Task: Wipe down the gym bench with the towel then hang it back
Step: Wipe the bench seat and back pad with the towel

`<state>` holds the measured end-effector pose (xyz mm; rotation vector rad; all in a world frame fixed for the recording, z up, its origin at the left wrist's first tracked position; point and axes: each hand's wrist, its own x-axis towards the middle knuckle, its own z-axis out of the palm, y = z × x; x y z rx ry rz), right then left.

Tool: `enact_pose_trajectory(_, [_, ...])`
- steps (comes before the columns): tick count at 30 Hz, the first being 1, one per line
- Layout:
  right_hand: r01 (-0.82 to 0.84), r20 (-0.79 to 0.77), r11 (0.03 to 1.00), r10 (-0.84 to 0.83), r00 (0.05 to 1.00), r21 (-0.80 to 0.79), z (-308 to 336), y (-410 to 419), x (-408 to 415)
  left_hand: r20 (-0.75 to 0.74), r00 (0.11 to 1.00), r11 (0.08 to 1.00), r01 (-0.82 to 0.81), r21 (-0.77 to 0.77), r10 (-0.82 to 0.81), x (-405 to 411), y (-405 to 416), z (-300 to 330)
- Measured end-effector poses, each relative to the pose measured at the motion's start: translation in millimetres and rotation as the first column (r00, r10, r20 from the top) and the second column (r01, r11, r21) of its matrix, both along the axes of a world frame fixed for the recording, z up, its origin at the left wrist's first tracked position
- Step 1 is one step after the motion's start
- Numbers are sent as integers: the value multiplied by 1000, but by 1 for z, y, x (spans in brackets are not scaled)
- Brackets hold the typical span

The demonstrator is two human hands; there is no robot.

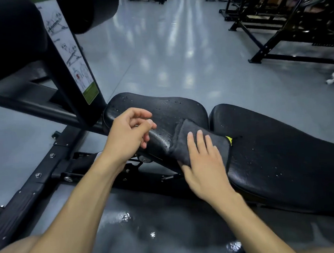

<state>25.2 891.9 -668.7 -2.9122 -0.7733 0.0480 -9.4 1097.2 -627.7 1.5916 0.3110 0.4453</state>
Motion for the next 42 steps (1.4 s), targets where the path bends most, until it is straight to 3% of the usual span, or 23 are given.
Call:
enact_pose_trajectory(5, [-102,-66,971,119,991,218,10,-13,36,33,999,1000,-6,7,6,-6,3,3])
enact_pose_trajectory(9, [-111,-33,984,117,993,139,-11,4,47,47,998,998,-50,-28,52,-16,10,2])
enact_pose_trajectory(16, [19,2,990,-19,1000,142,-4,53,67,44,992,992,-113,-62,116,-30,14,-1])
enact_pose_trajectory(19, [-225,175,954,191,966,197,-23,46,6,41,989,986,-136,-100,141,-28,16,-2])
enact_pose_trajectory(22, [-456,179,875,429,885,161,-31,22,5,19,989,984,-144,-104,147,-24,17,-1])
enact_pose_trajectory(24, [-391,121,894,373,920,219,-18,22,42,11,989,984,-147,-99,149,-27,18,-2])
enact_pose_trajectory(26, [-143,-15,943,155,988,302,-2,35,74,11,987,983,-157,-96,159,-33,20,-4])
enact_pose_trajectory(28, [30,-23,970,-25,999,242,1,54,75,13,984,981,-175,-78,176,-39,22,-7])
enact_pose_trajectory(30, [-64,114,976,41,993,209,-11,67,37,5,981,979,-195,-57,196,-41,23,-10])
enact_pose_trajectory(32, [-315,231,929,269,935,194,-28,62,-7,4,979,977,-205,-59,205,-39,23,-12])
enact_pose_trajectory(35, [-517,246,852,484,840,88,-32,43,1,-4,982,981,-189,-44,189,-35,20,-15])
enact_pose_trajectory(37, [-411,168,890,382,909,198,-17,46,38,-5,984,983,-181,-17,181,-37,21,-17])
enact_pose_trajectory(39, [-136,0,925,146,989,356,2,55,74,6,983,983,-185,-2,185,-43,23,-19])
enact_pose_trajectory(41, [32,-41,947,-20,999,318,9,62,83,10,981,980,-196,12,196,-49,26,-20])
enact_pose_trajectory(42, [12,1,962,-13,1000,274,7,65,76,6,980,979,-200,27,200,-50,28,-20])
